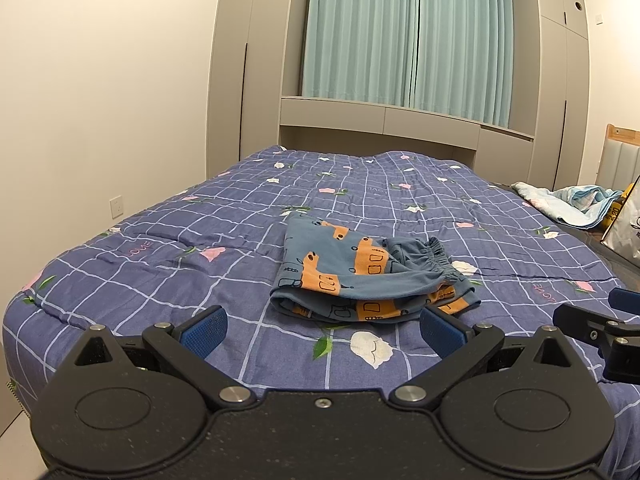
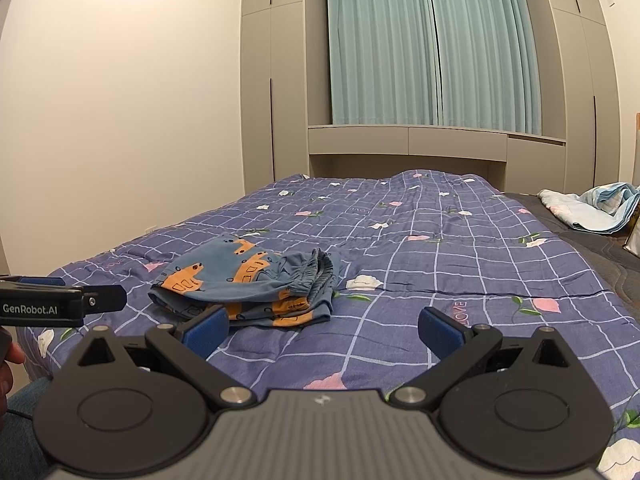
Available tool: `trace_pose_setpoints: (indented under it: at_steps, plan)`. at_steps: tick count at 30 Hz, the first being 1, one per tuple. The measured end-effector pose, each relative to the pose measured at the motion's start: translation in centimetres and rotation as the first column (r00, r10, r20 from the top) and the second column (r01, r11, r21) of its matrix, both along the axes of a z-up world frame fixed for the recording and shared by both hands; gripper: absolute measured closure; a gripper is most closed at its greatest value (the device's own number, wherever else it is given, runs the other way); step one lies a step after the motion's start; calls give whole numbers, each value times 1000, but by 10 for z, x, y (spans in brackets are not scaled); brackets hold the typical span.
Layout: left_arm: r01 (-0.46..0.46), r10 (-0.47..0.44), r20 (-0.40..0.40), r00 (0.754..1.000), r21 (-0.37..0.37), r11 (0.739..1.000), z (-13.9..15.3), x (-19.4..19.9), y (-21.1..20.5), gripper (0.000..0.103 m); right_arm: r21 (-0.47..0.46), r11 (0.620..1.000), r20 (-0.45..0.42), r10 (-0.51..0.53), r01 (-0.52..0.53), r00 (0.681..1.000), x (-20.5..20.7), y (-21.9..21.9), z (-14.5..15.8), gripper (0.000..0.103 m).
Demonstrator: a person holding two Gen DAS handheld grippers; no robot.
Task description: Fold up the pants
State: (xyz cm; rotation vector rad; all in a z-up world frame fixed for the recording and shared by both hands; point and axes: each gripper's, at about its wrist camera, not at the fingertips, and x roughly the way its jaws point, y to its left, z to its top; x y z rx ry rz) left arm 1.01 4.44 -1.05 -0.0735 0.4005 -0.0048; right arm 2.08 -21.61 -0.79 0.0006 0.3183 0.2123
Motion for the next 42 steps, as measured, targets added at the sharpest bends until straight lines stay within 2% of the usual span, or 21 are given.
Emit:
trace_pose_setpoints:
  at_steps: [10, 21, 42]
  plan:
    - [3, -3, -2, 1000, -1, 1000, 0, 0, 0, 1, 0, 1000, 0, 0, 0, 1000, -1, 0, 0, 0]
    - [-28, 29, -43, 999, 12, 1000, -3, 2, -1, 1, -1, 1000, -3, 1, -1, 1000, 0, 0, 0, 0]
    - [-26, 26, -43, 999, 2, 1000, -3, 2, 1, 1, -3, 1000, -15, 4, -4, 1000, -2, 1, -6, 0]
